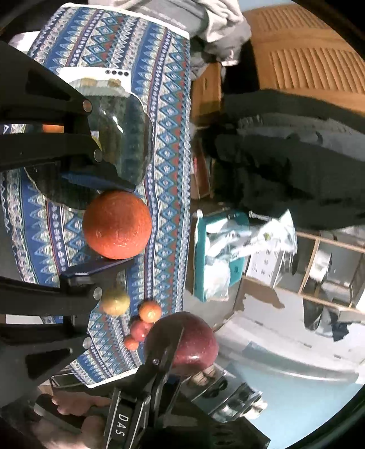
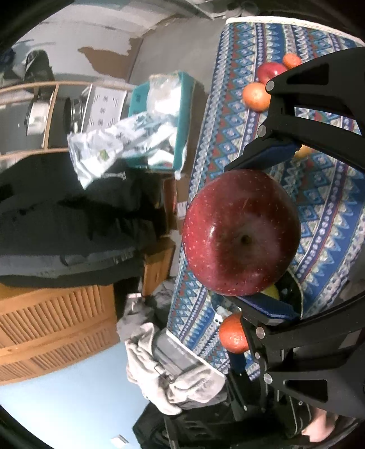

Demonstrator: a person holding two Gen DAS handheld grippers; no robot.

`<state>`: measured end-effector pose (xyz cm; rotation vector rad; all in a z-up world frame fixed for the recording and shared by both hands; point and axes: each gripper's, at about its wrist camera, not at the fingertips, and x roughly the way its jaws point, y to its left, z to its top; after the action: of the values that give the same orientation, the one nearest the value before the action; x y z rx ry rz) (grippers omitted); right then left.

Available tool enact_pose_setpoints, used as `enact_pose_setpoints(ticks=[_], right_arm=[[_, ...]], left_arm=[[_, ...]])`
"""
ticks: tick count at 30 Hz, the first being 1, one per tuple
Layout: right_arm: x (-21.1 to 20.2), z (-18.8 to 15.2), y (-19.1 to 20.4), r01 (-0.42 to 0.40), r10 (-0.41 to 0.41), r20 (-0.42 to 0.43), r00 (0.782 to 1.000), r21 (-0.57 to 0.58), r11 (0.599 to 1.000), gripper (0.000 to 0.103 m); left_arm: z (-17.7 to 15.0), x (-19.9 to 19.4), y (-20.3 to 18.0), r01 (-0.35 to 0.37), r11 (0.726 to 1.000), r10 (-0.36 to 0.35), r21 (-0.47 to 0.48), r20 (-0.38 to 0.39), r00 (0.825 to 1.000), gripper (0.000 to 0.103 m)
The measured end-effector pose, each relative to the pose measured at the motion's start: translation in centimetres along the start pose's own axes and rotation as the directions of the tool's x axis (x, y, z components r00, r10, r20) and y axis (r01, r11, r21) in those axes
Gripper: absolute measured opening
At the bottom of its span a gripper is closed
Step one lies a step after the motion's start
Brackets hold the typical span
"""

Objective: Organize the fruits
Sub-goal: 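Carry the tangerine over the glass bowl with the left tool while the right tool carries the apple there, then lower the tangerine into the bowl with the left tool while the right tool lowers the apple in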

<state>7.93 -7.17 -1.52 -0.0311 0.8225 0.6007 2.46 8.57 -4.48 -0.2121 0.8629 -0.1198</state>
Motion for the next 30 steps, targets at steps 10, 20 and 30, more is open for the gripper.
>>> enact_pose_setpoints(ticks=[10,20,30], right_arm=[[5.1,1.0,3.6,-0.056,0.054,-0.071,0.996,-0.022,0.998,0.078],[12.3,1.1,6.0,-0.103,0.099,-0.176,0.979,-0.014,0.995,0.078],[17.9,-0.3,7.7,-0.125,0.117,-0.272,0.955,-0.011,0.992,0.078]], left_arm=[[-0.6,1.1,6.7,-0.058,0.991,0.054,-0.118,-0.044,0.998,0.045],[-1.8,4.3,11.9,-0.166,0.966,0.142,-0.198,-0.133,0.981,0.045],[-3.3,7.6,15.4,-0.232,0.941,0.180,-0.247,-0.216,0.960,0.046]])
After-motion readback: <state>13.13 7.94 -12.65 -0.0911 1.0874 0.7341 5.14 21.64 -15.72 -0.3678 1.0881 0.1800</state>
